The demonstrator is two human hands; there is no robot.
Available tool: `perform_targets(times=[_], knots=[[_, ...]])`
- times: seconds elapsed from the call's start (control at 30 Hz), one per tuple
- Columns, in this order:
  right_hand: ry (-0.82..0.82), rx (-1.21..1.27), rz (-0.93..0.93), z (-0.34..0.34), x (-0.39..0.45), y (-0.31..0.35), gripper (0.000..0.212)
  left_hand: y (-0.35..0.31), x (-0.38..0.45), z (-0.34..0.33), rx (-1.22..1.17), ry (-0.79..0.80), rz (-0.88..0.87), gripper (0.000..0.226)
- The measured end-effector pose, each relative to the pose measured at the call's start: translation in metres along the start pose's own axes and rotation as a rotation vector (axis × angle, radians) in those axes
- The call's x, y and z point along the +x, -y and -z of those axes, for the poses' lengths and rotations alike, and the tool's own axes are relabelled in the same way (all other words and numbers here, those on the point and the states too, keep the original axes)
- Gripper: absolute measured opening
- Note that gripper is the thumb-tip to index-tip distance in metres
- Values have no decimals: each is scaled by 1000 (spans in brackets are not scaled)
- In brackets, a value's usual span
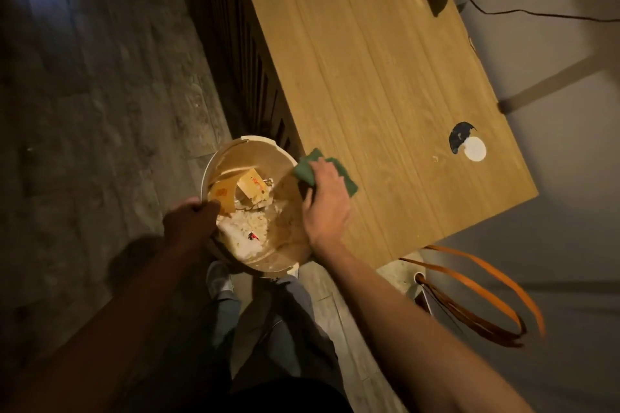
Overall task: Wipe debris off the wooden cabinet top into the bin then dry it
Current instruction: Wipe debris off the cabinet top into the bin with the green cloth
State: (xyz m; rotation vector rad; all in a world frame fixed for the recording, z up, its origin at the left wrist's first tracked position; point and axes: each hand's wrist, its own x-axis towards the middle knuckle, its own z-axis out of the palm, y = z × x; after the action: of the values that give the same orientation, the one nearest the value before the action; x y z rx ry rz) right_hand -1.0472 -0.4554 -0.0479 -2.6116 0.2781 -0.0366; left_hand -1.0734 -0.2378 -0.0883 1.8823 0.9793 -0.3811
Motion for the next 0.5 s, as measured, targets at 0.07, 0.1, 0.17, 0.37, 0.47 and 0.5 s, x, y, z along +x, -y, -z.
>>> perform_targets(times=[0.07, 0.1, 0.17, 0.37, 0.47, 0.5], knots=[[178, 76, 0, -16, -39, 21, 48, 1, -8, 0, 4, 14, -13, 30], [332, 148, -37, -26, -60, 28, 47, 2, -11, 1, 5, 10, -23, 34], [573, 275, -148, -42, -102, 33, 44, 7, -16, 7, 32, 18, -20, 38], [454, 505, -226, -15, -108, 22, 38, 24, -27, 11, 128, 141, -170, 43], [362, 590, -175, 26, -66, 5, 36, 25, -30, 6, 167, 88, -247, 47], [315, 606, -157, 40, -50, -5, 36, 28, -30, 5, 177, 73, -244, 46]])
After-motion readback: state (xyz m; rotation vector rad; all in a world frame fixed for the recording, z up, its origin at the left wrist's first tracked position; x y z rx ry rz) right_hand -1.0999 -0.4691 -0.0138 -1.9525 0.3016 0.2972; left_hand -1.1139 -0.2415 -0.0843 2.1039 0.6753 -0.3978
